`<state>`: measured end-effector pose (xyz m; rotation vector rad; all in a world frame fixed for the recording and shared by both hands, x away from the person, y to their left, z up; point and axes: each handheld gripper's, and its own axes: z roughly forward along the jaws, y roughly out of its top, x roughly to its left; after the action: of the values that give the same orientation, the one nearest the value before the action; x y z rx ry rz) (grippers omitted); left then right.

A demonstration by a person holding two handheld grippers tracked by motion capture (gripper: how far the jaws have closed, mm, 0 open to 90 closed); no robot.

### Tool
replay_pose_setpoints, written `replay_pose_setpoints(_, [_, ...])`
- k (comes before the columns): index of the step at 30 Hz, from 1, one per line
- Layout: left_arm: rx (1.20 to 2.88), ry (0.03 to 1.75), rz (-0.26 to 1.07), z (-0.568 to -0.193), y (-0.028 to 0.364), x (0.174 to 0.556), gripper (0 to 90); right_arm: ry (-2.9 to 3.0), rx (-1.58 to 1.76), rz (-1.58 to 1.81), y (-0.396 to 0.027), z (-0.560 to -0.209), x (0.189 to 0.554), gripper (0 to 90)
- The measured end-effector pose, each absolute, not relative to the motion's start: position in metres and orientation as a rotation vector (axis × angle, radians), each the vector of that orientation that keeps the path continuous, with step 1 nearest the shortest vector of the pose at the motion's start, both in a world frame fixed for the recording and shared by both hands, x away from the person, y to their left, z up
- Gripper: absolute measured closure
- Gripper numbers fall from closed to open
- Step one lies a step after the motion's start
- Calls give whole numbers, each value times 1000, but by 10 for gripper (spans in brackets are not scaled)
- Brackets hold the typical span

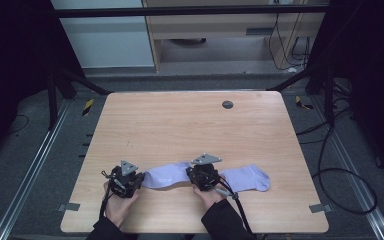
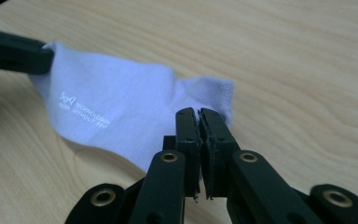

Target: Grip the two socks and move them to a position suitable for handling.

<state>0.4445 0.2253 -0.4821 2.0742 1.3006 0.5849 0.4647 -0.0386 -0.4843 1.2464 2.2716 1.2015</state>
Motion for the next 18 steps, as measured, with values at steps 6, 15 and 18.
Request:
replay_pose_setpoints(6, [2097, 1309, 631, -485, 225, 445, 805, 2313, 1252, 1150, -30, -498, 460, 822])
replay_pose_setpoints(15, [1977, 1333, 677, -472, 236, 442, 562, 2239, 1241, 1230, -52, -479, 461, 663])
replay_pose_setpoints(18, [1931, 1316, 661, -464, 235, 439, 527, 2196, 1247, 1257, -68, -467, 462, 625])
